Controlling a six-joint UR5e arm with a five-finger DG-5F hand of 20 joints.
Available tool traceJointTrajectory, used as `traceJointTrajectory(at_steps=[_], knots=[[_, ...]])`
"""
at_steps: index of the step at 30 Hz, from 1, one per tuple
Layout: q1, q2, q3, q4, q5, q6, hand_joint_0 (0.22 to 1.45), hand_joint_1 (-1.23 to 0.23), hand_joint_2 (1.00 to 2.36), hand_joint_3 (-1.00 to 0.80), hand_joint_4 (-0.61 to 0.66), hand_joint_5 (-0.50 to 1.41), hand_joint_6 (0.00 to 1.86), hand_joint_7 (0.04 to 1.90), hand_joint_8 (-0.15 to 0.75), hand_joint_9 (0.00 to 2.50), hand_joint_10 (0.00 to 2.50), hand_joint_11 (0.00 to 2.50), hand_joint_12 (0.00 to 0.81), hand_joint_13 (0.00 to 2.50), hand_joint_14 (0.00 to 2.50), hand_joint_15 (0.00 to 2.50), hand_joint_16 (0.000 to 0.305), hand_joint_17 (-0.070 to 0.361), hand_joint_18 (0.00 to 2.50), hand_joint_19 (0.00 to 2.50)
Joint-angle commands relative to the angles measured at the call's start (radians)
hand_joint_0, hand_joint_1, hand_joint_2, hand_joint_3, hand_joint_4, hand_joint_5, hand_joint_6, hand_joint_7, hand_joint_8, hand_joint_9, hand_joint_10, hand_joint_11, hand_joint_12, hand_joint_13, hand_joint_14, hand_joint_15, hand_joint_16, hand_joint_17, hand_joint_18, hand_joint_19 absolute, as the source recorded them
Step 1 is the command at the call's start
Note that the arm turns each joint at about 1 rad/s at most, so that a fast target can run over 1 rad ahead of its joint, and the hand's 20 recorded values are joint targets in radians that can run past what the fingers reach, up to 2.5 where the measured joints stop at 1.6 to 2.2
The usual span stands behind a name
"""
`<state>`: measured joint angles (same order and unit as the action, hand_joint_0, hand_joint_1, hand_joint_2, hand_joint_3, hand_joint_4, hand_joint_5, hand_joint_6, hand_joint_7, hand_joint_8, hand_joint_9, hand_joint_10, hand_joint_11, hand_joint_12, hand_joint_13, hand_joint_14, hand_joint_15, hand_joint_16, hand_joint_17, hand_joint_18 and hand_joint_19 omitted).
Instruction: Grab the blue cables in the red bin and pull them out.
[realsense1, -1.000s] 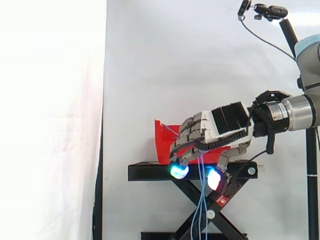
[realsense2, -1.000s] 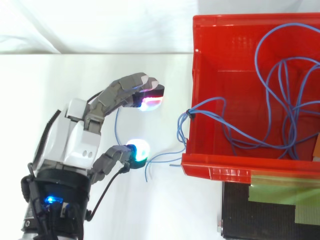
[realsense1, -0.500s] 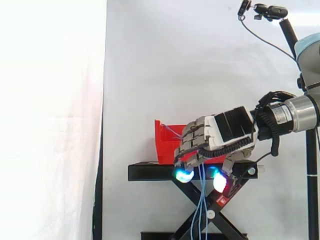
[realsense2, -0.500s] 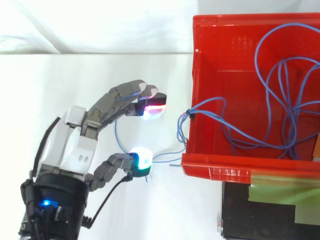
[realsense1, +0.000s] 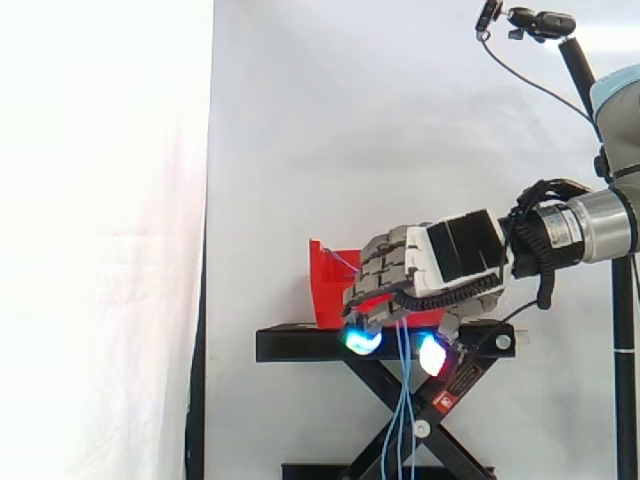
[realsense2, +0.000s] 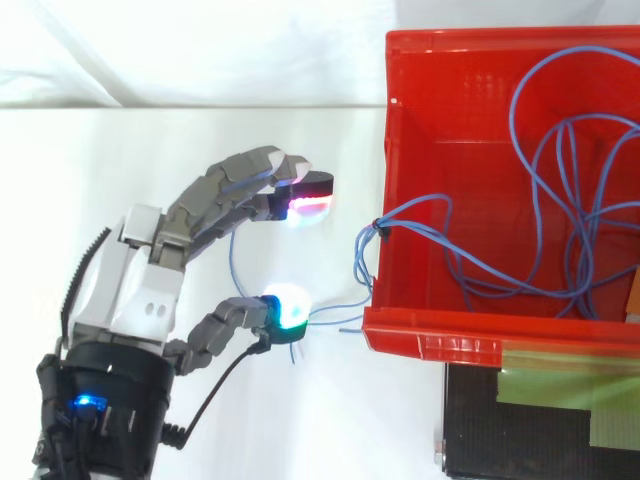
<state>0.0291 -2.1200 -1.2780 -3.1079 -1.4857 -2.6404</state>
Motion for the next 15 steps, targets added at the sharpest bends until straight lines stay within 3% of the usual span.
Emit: traceJointTrajectory(at_steps=[1,4,15], knots=[[0.000,-0.002,0.000,0.022,0.001,-0.039,0.77,-0.90,1.00,-1.00,0.14,0.64,0.01,0.55,0.229,0.55,0.02,0.39,0.348,0.58,0.02,0.41,0.052,0.116,0.45,0.51],[-0.002,0.000,0.000,0.043,0.013,-0.088,0.77,-0.90,1.00,-1.00,0.11,0.64,0.01,0.55,0.225,0.55,0.02,0.38,0.345,0.58,0.02,0.41,0.051,0.116,0.45,0.51],[0.000,0.000,-0.001,0.032,0.018,-0.092,0.78,-0.92,1.00,-1.00,0.07,0.64,0.01,0.56,0.213,0.54,0.02,0.38,0.342,0.57,0.02,0.40,0.051,0.114,0.45,0.51]])
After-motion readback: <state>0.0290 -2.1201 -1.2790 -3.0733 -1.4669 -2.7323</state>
